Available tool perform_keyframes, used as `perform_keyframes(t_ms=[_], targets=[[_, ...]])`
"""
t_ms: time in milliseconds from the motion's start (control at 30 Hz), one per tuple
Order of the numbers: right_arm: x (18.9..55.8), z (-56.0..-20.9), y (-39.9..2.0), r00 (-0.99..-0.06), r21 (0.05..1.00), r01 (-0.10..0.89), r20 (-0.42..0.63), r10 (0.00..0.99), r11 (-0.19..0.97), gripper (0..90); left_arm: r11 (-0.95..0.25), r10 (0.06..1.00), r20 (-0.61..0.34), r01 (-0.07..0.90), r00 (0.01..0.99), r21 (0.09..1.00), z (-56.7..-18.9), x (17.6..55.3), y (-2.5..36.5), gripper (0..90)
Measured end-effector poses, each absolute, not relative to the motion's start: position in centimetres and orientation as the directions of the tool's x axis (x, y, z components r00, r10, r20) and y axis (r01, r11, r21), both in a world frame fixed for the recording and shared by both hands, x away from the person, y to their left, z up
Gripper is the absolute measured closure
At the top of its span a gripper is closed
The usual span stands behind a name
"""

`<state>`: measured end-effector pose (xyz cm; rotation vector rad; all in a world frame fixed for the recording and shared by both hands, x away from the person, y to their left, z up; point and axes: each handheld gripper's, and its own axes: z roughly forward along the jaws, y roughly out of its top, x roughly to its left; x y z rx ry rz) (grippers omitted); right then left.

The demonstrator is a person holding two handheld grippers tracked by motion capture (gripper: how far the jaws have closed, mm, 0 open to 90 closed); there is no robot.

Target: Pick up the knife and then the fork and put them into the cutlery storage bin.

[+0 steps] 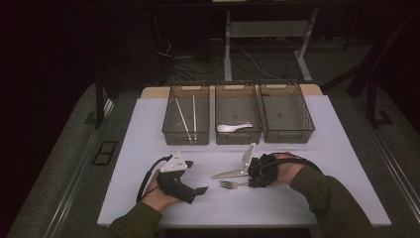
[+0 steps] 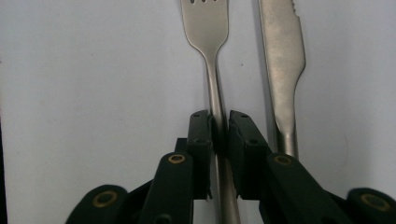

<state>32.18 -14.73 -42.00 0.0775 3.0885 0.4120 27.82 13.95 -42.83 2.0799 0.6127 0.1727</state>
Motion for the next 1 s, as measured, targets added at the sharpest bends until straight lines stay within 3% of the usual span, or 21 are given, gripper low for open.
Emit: perform_keyframes(t_ms=[167, 400, 1000], targets=[[32.2, -41.9, -13.9, -0.999, 0.207, -0.003, -0.034, 0.004, 0.978, 82.6, -0.446, 0.486, -0.11, 0.355, 0.867, 0.821, -42.8, 27.8, 14.0, 0.0], [32.1, -41.9, -14.0, -0.999, 0.215, -0.004, -0.033, 0.003, 0.977, 84.2, -0.444, 0.486, -0.113, 0.355, 0.867, 0.823, -42.8, 27.9, 14.1, 0.0], [32.5, -41.7, -17.0, -0.992, 0.401, 0.118, 0.004, 0.127, 0.908, 84.1, -0.434, 0.476, -0.132, 0.363, 0.869, 0.824, -42.9, 27.5, 15.5, 0.0]])
